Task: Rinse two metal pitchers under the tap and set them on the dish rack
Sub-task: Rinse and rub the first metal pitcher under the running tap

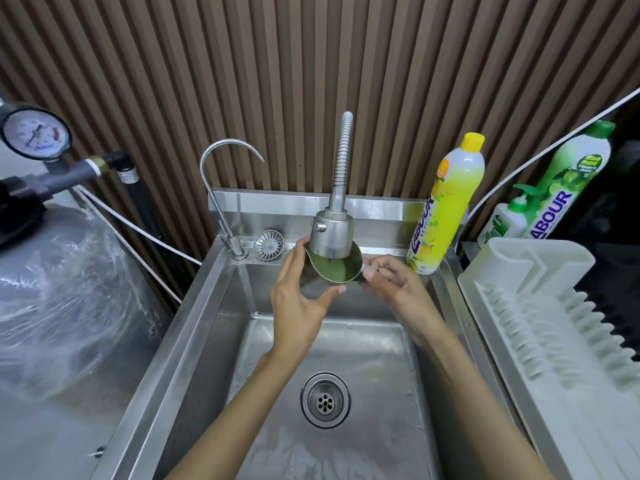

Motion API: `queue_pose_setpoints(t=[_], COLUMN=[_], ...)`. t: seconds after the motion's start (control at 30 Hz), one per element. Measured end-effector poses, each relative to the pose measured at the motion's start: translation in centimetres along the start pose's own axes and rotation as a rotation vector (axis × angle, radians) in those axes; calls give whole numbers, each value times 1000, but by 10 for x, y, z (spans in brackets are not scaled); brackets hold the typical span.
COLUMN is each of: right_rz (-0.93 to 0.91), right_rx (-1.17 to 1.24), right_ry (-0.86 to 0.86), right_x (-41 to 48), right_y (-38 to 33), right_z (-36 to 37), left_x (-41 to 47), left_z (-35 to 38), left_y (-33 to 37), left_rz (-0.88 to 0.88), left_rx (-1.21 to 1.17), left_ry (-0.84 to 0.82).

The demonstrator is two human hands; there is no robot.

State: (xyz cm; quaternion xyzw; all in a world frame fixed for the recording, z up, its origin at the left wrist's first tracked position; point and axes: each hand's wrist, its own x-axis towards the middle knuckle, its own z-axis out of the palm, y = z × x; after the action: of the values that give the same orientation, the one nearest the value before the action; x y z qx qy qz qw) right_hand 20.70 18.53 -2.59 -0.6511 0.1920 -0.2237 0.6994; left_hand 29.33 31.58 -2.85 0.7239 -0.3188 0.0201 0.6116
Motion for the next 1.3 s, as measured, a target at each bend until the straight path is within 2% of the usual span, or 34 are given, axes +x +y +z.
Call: queue_pose_setpoints(t=[0.13,0.23,0.33,0.4,0.53,0.6,0.67,0.73,0.83,1.0,1.07,1.13,1.3], right_rz=[10,65,108,101,-73,-115,-153,-143,-53,76,108,124,118], right_rx=[18,-20,-136,-308,-910,-1045,-961,-633,-206,221,275,186,-105], right_ry=[36,52,57,98,166,189,184,146,72,-47,-77,-83,7], right_x=[2,0,-3,-6,-13,-17,-15,-9,1,7,4,-1,-10], right_y=[11,4,-10,-25,-51,-55,-52,-43,-20,11,15,12,-7], right_z=[20,23,15,9,6,7,4,-1,-3,11,13,14,11], left_x=[1,3,4,0,-10,-9,-4,4,10,7,4,1,-6], left_z=[-8,-11,-14,-13,-1,8,15,18,15,-3,-10,-16,-21], left_y=[3,12,13,10,2,-2,-7,-9,-5,-1,0,3,17], left_rz=[53,-62,-204,-266,-378,-409,-367,-310,-189,27,92,106,-90], left_rx=[195,297,333,269,-16,-147,-201,-201,-77,104,237,363,398], left_ry=[56,61,-50,-111,-184,-209,-193,-121,-29,-23,10,38,-19])
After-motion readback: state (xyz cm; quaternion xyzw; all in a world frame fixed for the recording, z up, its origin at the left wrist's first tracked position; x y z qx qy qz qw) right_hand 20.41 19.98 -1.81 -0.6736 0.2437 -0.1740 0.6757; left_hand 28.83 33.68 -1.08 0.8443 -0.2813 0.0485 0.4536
